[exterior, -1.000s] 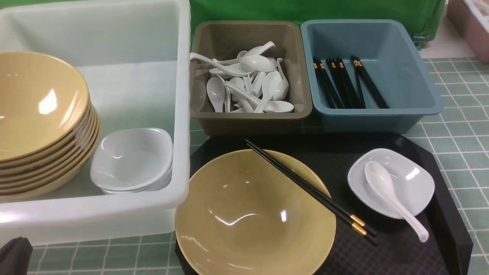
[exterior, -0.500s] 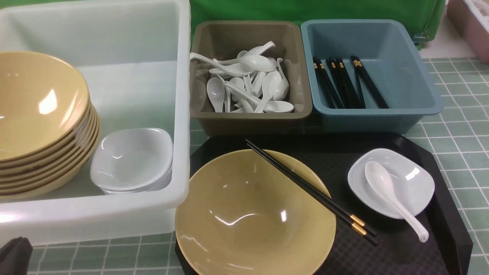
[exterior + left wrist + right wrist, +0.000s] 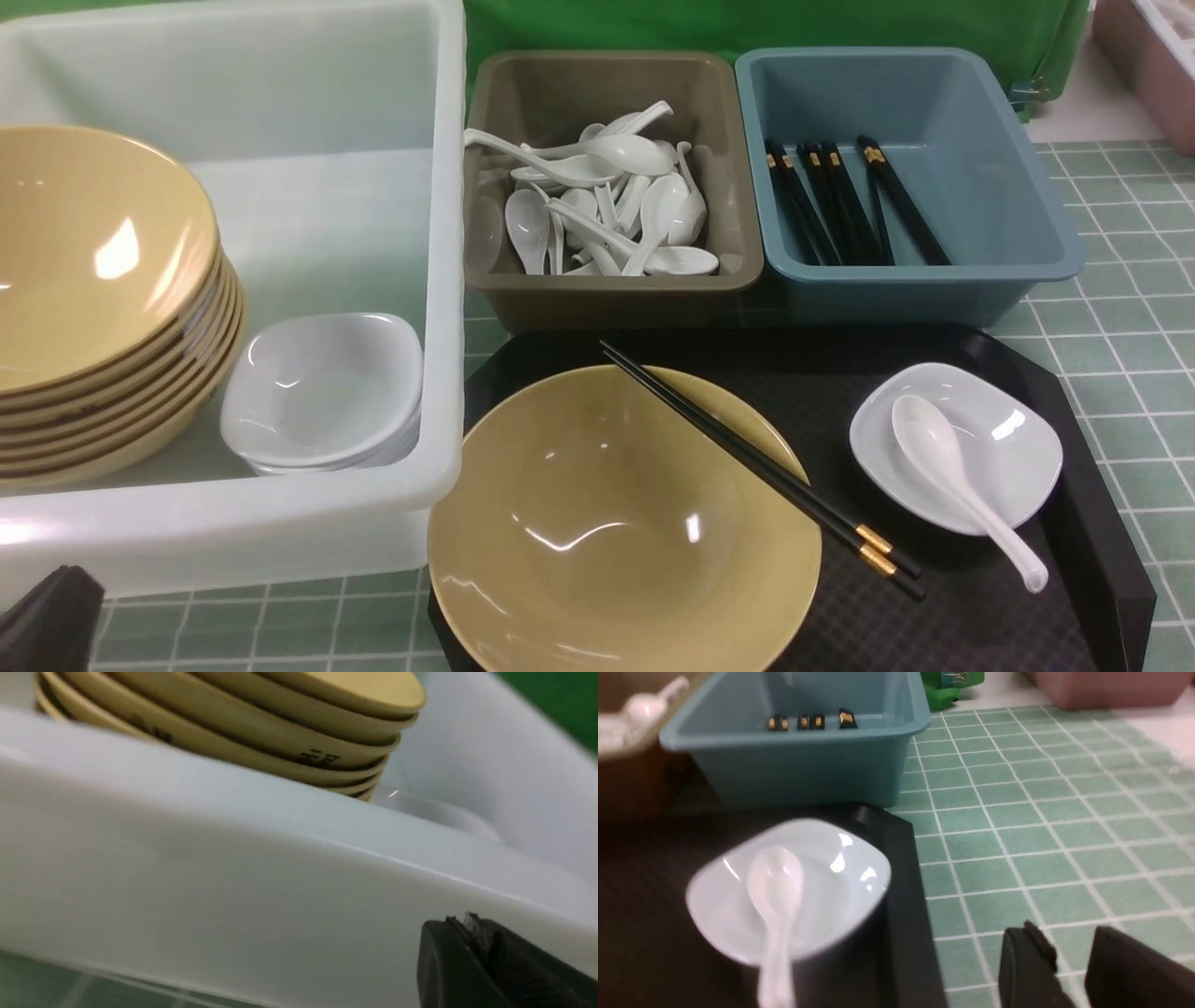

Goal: On blue table put chopsticks spoon bowls plates into blue grey white boxes.
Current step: 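Move the grippers toward the tableware on the black tray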

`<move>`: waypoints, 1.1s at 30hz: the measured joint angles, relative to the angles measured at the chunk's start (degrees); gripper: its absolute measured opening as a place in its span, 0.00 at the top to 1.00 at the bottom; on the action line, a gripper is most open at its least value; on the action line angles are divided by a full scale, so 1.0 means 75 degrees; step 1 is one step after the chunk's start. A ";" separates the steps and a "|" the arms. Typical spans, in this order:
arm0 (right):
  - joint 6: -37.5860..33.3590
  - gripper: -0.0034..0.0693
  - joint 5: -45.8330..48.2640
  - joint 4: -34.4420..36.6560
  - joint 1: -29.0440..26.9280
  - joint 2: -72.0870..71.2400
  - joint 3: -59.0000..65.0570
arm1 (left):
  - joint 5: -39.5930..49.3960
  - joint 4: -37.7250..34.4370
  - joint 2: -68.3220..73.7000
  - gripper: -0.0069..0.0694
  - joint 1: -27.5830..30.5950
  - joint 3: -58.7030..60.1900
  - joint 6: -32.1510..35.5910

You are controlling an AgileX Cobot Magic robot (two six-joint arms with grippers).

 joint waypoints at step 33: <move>-0.1431 0.90 0.2719 0.0932 0.2697 0.3426 -0.4706 | 0.4498 -0.0590 0.4387 0.91 -0.0237 -0.6160 0.3569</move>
